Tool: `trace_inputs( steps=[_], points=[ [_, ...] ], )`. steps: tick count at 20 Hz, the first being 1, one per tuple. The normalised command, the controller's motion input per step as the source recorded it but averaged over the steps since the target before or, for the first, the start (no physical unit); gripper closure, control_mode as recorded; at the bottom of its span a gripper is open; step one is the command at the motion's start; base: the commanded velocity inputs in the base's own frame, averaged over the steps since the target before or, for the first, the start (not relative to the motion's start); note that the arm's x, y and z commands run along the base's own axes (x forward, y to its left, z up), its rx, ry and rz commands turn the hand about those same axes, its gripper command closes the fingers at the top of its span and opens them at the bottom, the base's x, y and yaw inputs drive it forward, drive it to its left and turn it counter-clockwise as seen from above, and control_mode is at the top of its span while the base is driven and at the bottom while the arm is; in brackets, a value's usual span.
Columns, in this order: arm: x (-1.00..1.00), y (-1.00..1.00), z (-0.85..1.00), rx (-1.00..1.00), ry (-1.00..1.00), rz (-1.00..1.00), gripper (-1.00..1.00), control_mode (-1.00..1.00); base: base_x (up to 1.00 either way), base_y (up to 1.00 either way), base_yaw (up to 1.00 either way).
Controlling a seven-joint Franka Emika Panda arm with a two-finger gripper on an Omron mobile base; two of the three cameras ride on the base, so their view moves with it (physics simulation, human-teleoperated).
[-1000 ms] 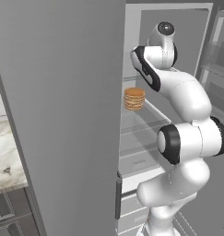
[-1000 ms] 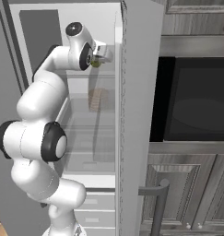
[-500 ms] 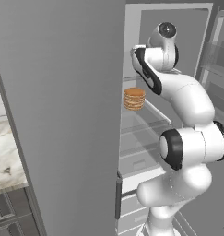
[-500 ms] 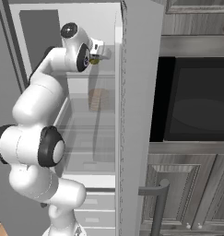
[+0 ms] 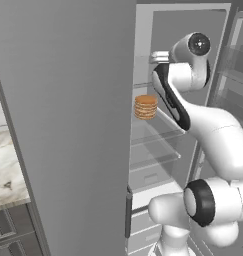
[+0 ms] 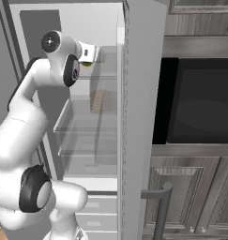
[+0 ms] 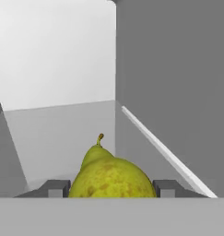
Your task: Pick up the tangerine and pear from the fridge and place one fruit on each plate on the dining counter.
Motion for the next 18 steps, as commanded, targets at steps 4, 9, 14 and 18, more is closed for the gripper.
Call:
trace_inputs(
  steps=[4, 9, 14, 18],
  points=[
    [-1.0, 0.31, 0.4, 0.0, -0.05, 0.0, 1.0, -1.0, 0.0, 0.0, 0.0],
    [-1.0, 0.25, 0.39, 0.03, 0.0, 0.0, 1.0, -1.0, 0.0, 0.0, 0.0],
    [-1.0, 0.01, 0.05, 0.1, 0.17, 0.0, 1.0, -1.0, 0.0, 0.0, 0.0],
    [-1.0, 0.05, 0.0, 0.11, 0.34, -0.05, 1.0, -1.0, 0.0, 0.0, 0.0]
  ],
)
